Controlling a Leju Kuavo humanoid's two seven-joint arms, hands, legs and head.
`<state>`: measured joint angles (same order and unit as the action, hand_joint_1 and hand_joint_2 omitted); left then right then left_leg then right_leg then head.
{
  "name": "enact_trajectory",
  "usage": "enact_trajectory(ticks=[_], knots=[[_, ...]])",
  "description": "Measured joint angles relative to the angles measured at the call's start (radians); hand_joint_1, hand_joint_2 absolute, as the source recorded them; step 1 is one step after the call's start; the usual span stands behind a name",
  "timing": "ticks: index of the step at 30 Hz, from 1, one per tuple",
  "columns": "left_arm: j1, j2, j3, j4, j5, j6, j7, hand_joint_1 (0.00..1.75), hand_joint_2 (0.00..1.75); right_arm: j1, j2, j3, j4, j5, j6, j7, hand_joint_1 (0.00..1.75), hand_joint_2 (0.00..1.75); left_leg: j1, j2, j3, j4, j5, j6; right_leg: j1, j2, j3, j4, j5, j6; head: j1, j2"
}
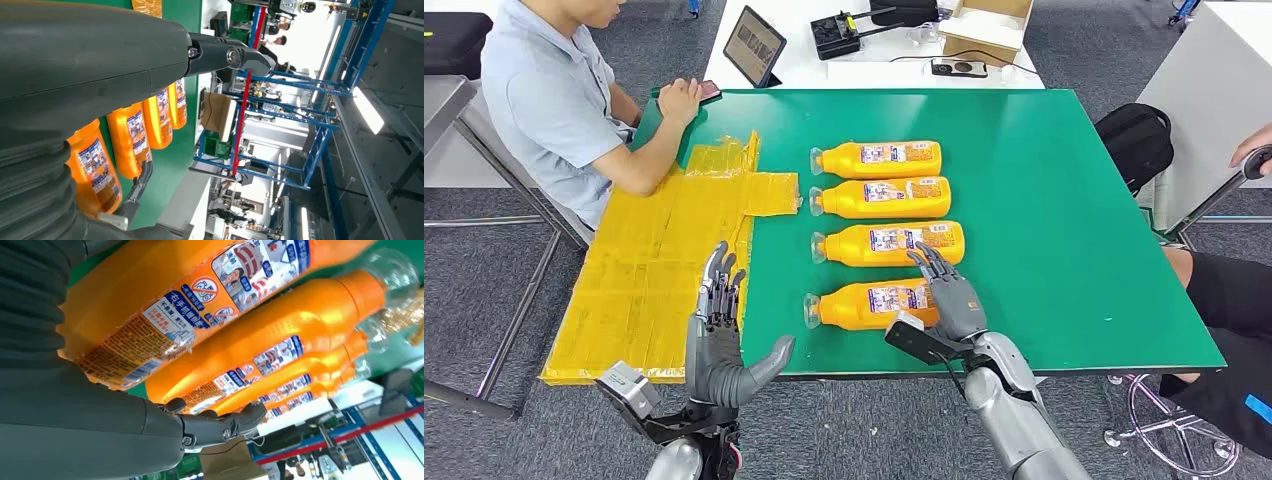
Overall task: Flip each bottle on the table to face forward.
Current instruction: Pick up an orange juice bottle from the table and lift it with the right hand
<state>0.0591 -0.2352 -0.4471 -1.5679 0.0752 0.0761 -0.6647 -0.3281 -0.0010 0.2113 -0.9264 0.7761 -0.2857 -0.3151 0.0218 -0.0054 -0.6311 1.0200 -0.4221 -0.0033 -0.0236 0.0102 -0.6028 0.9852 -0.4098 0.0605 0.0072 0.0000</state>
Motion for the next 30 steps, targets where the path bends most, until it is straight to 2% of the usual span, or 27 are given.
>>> enact_trajectory(ticks=[6, 17, 26, 27, 30], knots=[[0.001, 0.0, 0.002, 0.0, -0.001, -0.003, 0.008, 0.0, 1.75, -0.017, -0.01, 0.033, 0.018, 0.013, 0.055, 0.067, 0.0, 1.75, 0.0, 0.0, 0.0, 0.0, 0.0, 0.0, 0.0, 0.0, 0.0, 0.0, 0.0, 0.0, 0.0, 0.0], [0.011, -0.001, 0.018, 0.0, 0.002, -0.027, 0.037, 0.0, 1.75, -0.041, -0.046, 0.085, 0.039, 0.044, 0.12, 0.112, 0.0, 1.75, 0.0, 0.0, 0.001, 0.0, 0.0, 0.0, 0.0, 0.0, 0.001, 0.0, 0.0, 0.0, 0.0, 0.0], [0.027, -0.004, 0.036, -0.002, -0.024, -0.047, 0.053, 0.0, 1.75, -0.062, -0.095, 0.152, 0.026, 0.088, 0.205, 0.176, 0.02, 1.75, 0.0, 0.0, 0.004, 0.0, 0.0, 0.0, 0.0, 0.0, 0.004, 0.0, 0.0, 0.0, 0.0, 0.0], [0.029, -0.005, 0.039, -0.002, -0.024, -0.049, 0.057, 0.0, 1.75, -0.068, -0.102, 0.16, 0.026, 0.089, 0.221, 0.185, 0.07, 1.75, 0.0, -0.001, 0.005, 0.0, 0.0, 0.0, 0.0, 0.0, 0.005, 0.0, 0.0, 0.0, 0.0, 0.0], [0.03, -0.008, 0.046, -0.002, -0.024, -0.056, 0.064, 0.0, 1.75, -0.088, -0.124, 0.179, 0.027, 0.086, 0.26, 0.201, 1.19, 1.75, 0.0, -0.001, 0.006, 0.0, 0.0, 0.0, 0.0, 0.0, 0.006, 0.0, 0.0, 0.0, 0.0, 0.0]])
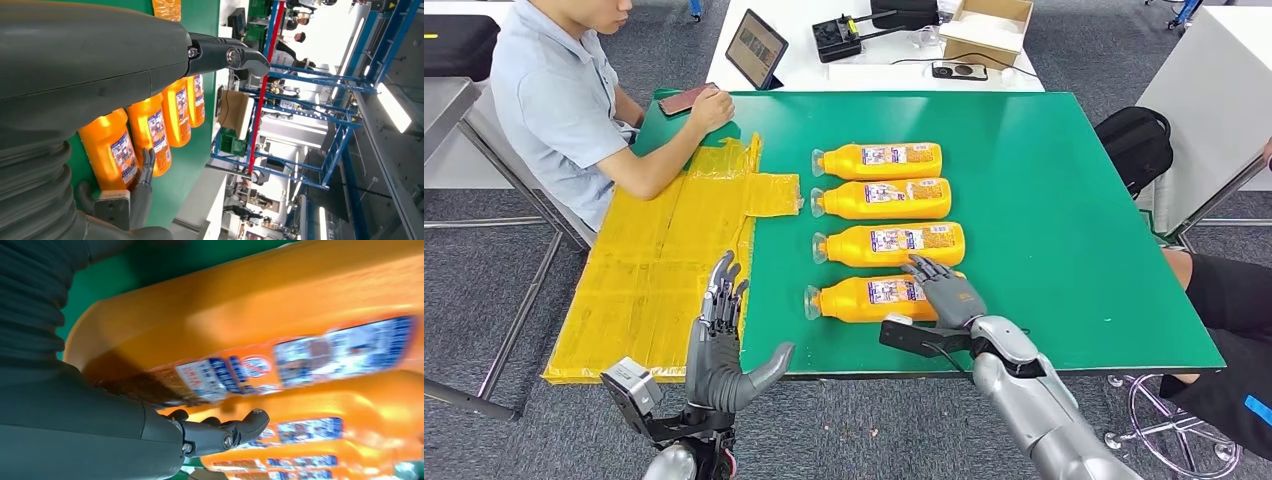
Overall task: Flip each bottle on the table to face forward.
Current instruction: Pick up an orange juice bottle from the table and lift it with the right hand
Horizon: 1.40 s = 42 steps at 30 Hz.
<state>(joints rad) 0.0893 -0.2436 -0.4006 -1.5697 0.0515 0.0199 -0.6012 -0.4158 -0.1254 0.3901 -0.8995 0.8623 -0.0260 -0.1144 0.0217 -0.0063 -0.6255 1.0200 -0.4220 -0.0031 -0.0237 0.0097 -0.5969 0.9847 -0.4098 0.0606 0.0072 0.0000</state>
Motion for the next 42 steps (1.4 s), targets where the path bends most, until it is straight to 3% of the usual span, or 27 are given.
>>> enact_trajectory(ticks=[1, 7, 21, 24, 27, 33, 39, 42], knots=[[0.0, -0.001, 0.002, 0.0, 0.0, -0.001, 0.001, 0.0, 1.75, -0.006, -0.007, 0.005, 0.002, -0.001, 0.007, 0.002, 1.54, 1.75, 0.0, 0.0, 0.0, 0.0, 0.0, 0.0, 0.0, 0.0, 0.0, 0.0, 0.0, 0.0, 0.0, 0.0], [0.0, -0.004, 0.011, 0.0, 0.0, -0.003, 0.003, 0.0, 1.75, -0.043, -0.032, 0.033, 0.032, -0.016, 0.034, 0.004, 1.75, 1.75, 0.0, 0.0, 0.002, 0.0, 0.0, 0.0, 0.0, 0.0, 0.002, 0.0, 0.0, 0.0, 0.0, 0.0], [0.0, -0.011, 0.029, 0.004, 0.004, -0.01, 0.006, 0.0, 1.75, -0.105, -0.057, 0.07, 0.119, -0.069, 0.062, -0.007, 1.71, 1.75, 0.0, 0.0, 0.006, 0.0, 0.0, 0.0, 0.0, 0.0, 0.005, 0.0, 0.0, 0.0, 0.0, 0.0], [-0.003, -0.011, 0.029, 0.009, 0.01, -0.01, 0.005, 0.0, 1.75, -0.105, -0.056, 0.07, 0.132, -0.121, 0.061, -0.054, 1.72, 1.75, 0.0, 0.0, 0.007, 0.0, 0.0, 0.0, 0.0, 0.0, 0.006, 0.0, 0.0, 0.0, 0.0, 0.0], [-0.003, -0.011, 0.029, 0.011, 0.023, -0.007, -0.007, 0.0, 1.75, -0.087, -0.05, 0.061, 0.13, -0.219, 0.058, -0.158, 1.75, 1.75, 0.0, 0.0, 0.007, 0.0, 0.0, 0.0, 0.0, 0.0, 0.006, 0.0, 0.0, 0.0, 0.001, 0.0], [-0.008, -0.011, 0.028, 0.012, 0.053, 0.062, -0.044, 0.0, 1.75, 0.071, 0.026, 0.014, -0.016, -0.462, 0.065, -0.372, 1.74, 1.75, 0.001, 0.002, 0.005, 0.0, -0.001, -0.001, 0.002, 0.001, 0.003, 0.0, 0.0, 0.0, 0.0, 0.0], [-0.008, -0.011, 0.025, 0.012, 0.055, 0.13, -0.065, 0.0, 1.75, 0.177, 0.124, -0.018, -0.172, -0.535, 0.006, -0.4, 1.74, 1.75, 0.002, 0.001, 0.0, 0.0, -0.001, -0.001, 0.002, 0.001, -0.001, 0.0, -0.001, -0.001, 0.0, 0.0], [-0.009, -0.011, 0.023, 0.012, 0.059, 0.141, -0.066, 0.0, 1.75, 0.2, 0.147, -0.033, -0.215, -0.546, -0.025, -0.413, 1.62, 1.75, 0.001, 0.001, -0.001, 0.0, -0.001, -0.001, 0.0, 0.001, -0.001, 0.0, -0.001, -0.001, 0.001, 0.0]])
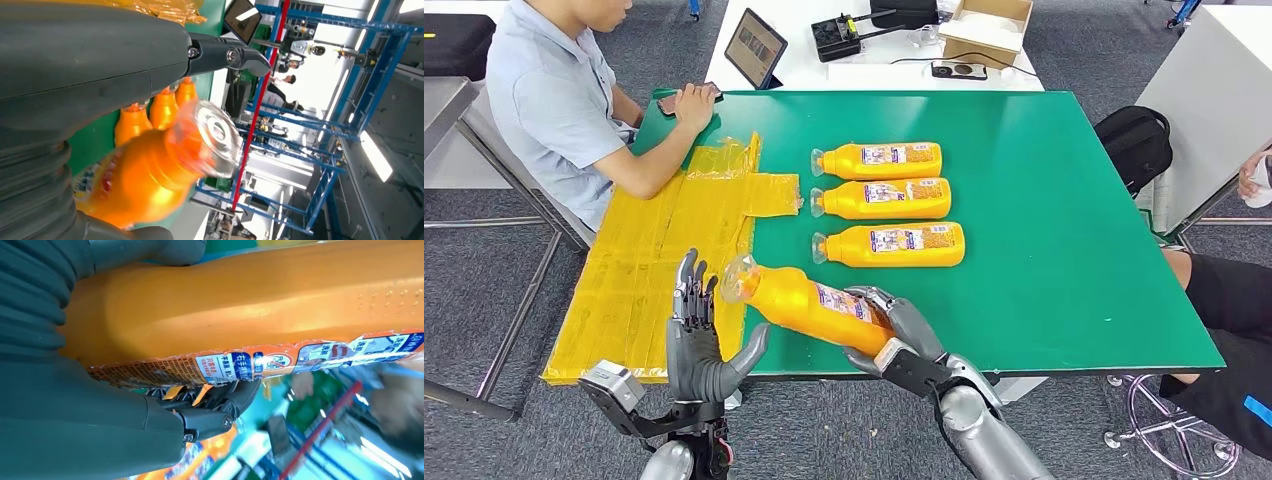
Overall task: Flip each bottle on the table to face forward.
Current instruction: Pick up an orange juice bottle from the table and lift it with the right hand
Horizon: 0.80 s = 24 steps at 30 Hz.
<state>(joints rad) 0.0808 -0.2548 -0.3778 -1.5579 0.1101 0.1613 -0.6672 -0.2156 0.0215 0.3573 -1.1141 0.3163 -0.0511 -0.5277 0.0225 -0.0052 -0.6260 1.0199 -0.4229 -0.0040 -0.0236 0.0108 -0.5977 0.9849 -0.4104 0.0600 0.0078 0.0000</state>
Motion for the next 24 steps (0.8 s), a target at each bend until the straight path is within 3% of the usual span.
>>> enact_trajectory(ticks=[5, 8, 17, 24], knots=[[-0.01, 0.001, -0.022, 0.005, 0.006, 0.015, -0.007, 0.0, 1.75, 0.008, 0.052, -0.056, -0.033, -0.027, -0.21, -0.042, 1.69, 1.75, -0.001, 0.0, 0.0, 0.0, 0.0, 0.0, 0.0, 0.0, -0.001, 0.0, 0.0, 0.0, -0.001, 0.0], [-0.022, 0.005, -0.057, 0.011, 0.006, 0.014, -0.015, 0.0, 1.75, -0.01, 0.088, -0.111, -0.014, -0.101, -0.281, -0.074, 1.68, 1.75, -0.001, 0.0, 0.0, 0.0, 0.0, 0.0, 0.0, 0.0, -0.001, 0.0, 0.0, 0.0, -0.001, 0.0], [-0.04, 0.026, -0.127, 0.048, 0.139, -0.172, 0.071, 0.0, 1.75, -0.026, 0.151, -0.151, 0.038, -0.12, -0.293, -0.122, 1.73, 1.75, -0.001, 0.0, -0.001, 0.0, 0.0, 0.0, 0.0, 0.0, -0.001, 0.0, 0.0, 0.0, -0.001, 0.0], [-0.053, 0.032, -0.147, 0.088, 0.223, -0.264, 0.15, 0.0, 1.75, -0.064, 0.161, -0.1, 0.075, -0.004, -0.293, -0.131, 1.75, 1.75, -0.001, 0.0, -0.002, 0.0, 0.0, 0.0, 0.0, 0.0, -0.002, 0.0, 0.0, 0.0, 0.0, 0.0]])
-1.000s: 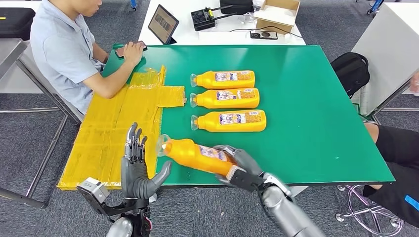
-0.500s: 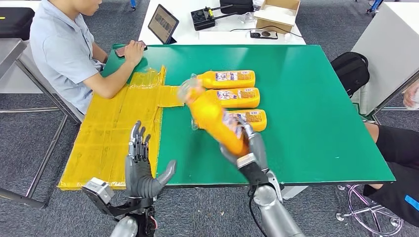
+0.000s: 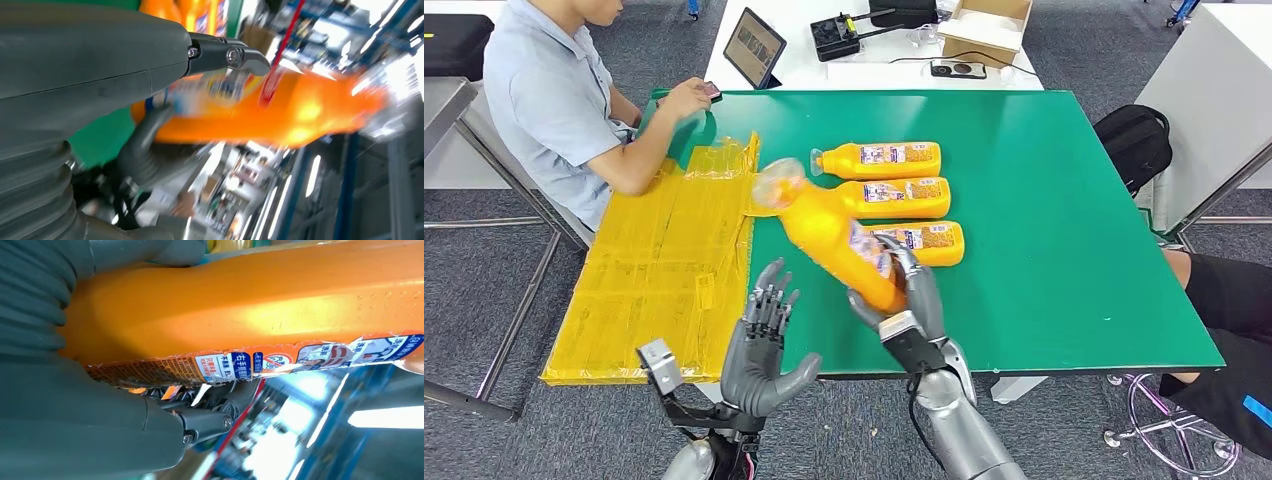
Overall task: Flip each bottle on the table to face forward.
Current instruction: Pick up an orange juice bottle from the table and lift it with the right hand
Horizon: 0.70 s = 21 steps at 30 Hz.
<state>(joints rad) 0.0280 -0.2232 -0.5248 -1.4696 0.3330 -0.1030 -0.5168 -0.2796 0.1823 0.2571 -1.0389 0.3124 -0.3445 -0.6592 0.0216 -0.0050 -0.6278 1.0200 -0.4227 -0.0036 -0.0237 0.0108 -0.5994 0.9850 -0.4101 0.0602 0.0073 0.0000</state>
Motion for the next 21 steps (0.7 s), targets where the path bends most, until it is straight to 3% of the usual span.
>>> enact_trajectory(ticks=[6, 10, 15, 21], knots=[[-0.015, 0.0, -0.003, 0.038, 0.035, -0.023, 0.031, 0.0, 1.75, -0.033, 0.012, 0.075, 0.031, 0.05, 0.006, -0.003, 1.69, 1.75, 0.0, 0.0, 0.0, 0.0, 0.0, 0.0, 0.0, 0.0, 0.0, 0.0, 0.0, 0.0, 0.0, 0.0], [-0.014, 0.0, 0.004, 0.046, 0.061, -0.02, 0.042, 0.0, 0.0, -0.035, 0.012, 0.117, 0.038, 0.058, 0.004, -0.005, 1.61, 1.75, 0.0, 0.0, 0.0, 0.0, 0.0, 0.0, 0.0, 0.0, -0.001, 0.0, 0.0, 0.0, 0.0, 0.0], [-0.013, 0.0, 0.021, 0.048, 0.083, 0.001, 0.043, 0.0, 0.0, -0.027, 0.013, 0.196, 0.038, 0.029, 0.014, -0.005, 1.74, 1.75, 0.0, 0.0, -0.001, 0.0, 0.0, 0.0, 0.0, 0.0, -0.002, 0.0, 0.0, 0.0, 0.0, 0.0], [-0.012, -0.001, 0.032, 0.04, 0.0, 0.097, -0.009, 0.0, 0.0, 0.01, 0.034, 0.253, 0.032, -0.019, 0.056, -0.006, 1.75, 1.75, 0.0, 0.0, -0.001, 0.0, 0.0, 0.0, 0.0, 0.0, -0.002, 0.0, 0.0, 0.0, 0.0, 0.0]])
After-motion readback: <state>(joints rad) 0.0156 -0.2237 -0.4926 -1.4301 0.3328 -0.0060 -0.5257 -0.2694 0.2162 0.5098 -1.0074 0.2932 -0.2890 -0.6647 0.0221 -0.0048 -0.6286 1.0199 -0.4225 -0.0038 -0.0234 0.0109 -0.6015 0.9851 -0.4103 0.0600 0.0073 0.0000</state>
